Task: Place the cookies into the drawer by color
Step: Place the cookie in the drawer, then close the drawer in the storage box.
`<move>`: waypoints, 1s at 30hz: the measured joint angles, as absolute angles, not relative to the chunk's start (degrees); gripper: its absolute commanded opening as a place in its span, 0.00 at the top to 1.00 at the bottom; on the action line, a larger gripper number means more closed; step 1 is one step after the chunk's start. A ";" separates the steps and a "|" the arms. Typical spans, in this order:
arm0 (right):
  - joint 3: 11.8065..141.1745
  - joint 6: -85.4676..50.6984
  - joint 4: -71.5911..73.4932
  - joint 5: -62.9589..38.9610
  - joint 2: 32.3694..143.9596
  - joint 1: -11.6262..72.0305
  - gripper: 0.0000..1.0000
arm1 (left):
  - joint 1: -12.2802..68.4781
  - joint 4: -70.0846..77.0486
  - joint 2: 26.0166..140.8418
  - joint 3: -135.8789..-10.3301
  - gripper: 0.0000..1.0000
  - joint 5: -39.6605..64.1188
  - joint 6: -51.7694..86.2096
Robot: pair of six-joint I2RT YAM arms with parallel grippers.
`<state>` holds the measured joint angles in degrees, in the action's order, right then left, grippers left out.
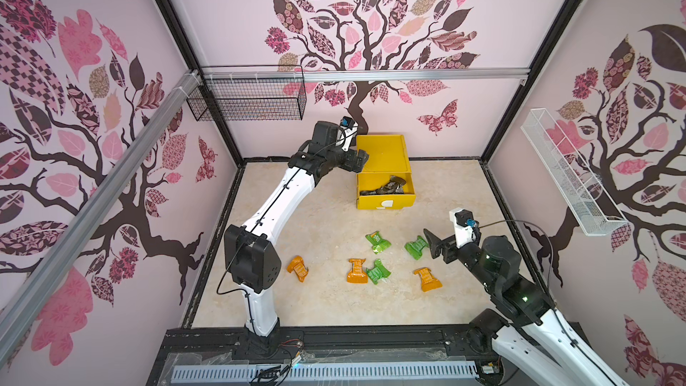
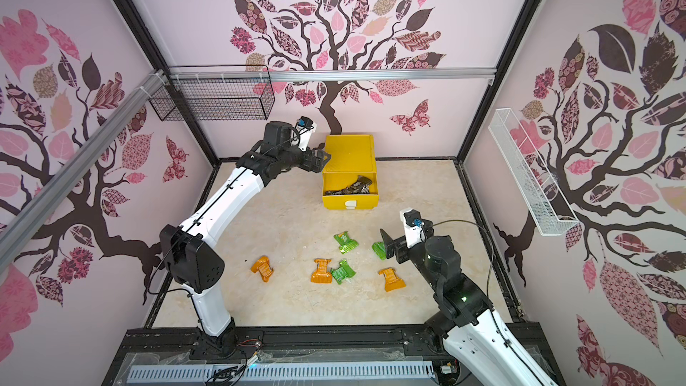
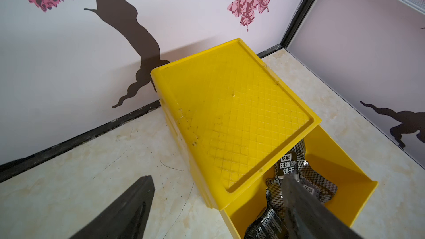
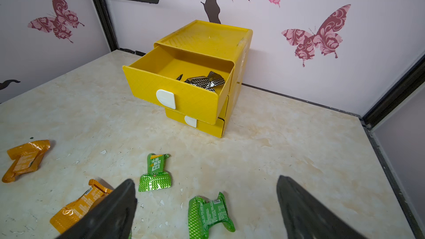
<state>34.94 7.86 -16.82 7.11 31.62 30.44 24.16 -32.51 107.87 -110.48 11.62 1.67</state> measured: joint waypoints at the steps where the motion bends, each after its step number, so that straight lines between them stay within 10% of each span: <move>1: 36.10 7.29 -16.75 7.05 33.54 30.44 0.03 | 24.21 -32.97 108.92 -111.83 0.11 11.64 2.50; 30: 53.25 -3.53 -11.31 1.98 73.08 22.39 0.18 | 23.24 -38.24 125.84 -125.10 0.31 15.66 13.45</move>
